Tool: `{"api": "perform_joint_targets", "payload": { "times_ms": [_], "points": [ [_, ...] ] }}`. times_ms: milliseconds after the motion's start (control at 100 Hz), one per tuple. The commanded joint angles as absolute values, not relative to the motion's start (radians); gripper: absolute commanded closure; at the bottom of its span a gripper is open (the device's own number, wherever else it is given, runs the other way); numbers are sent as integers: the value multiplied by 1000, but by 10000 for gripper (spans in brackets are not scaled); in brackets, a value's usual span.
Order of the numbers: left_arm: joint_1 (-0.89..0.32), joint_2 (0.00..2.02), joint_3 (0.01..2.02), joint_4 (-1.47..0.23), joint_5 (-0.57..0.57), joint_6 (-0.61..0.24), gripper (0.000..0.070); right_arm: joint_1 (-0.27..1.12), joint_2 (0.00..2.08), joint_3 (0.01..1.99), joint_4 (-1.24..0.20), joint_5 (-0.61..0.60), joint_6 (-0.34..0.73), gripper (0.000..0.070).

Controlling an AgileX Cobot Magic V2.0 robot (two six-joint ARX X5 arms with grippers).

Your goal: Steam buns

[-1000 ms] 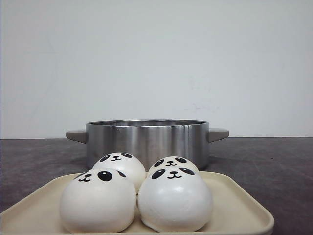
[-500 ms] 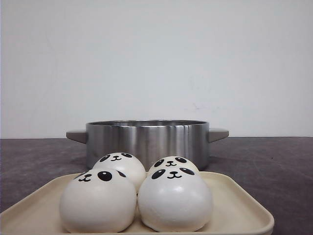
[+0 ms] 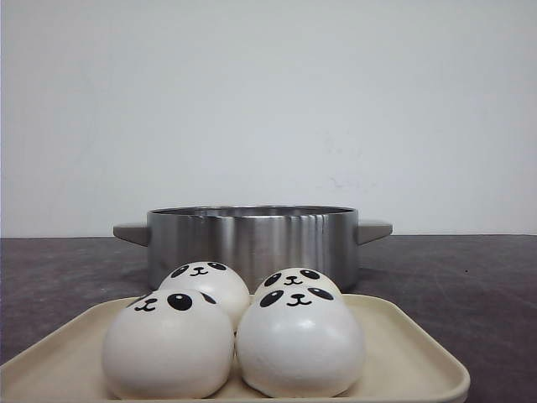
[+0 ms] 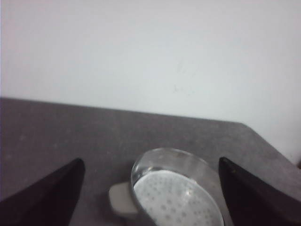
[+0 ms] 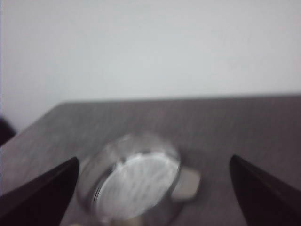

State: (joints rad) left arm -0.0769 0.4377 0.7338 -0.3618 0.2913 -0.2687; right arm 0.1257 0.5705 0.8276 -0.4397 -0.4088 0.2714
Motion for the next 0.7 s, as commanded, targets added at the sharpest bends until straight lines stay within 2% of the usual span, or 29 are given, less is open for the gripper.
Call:
{"api": "perform_joint_targets", "payload": {
  "times_ms": [0,180,310,510,690],
  "points": [
    [-81,444,743,-358,296,-255,144,179,638,871,-455,-388,293,95],
    [-94,444,743,-359,289,-255,144,405,857,977,-622,-236,331,96],
    [-107,444,743,-360,289,-255,144,575,1036,1031,-709,-177,388,96],
    [-128,444,743,-378,289,-255,144,739,1258,1037,-694,-139,467,96],
    [-148,444,743,-381,289,-255,144,778,1443,1037,-654,-111,500,98]
  ]
}}
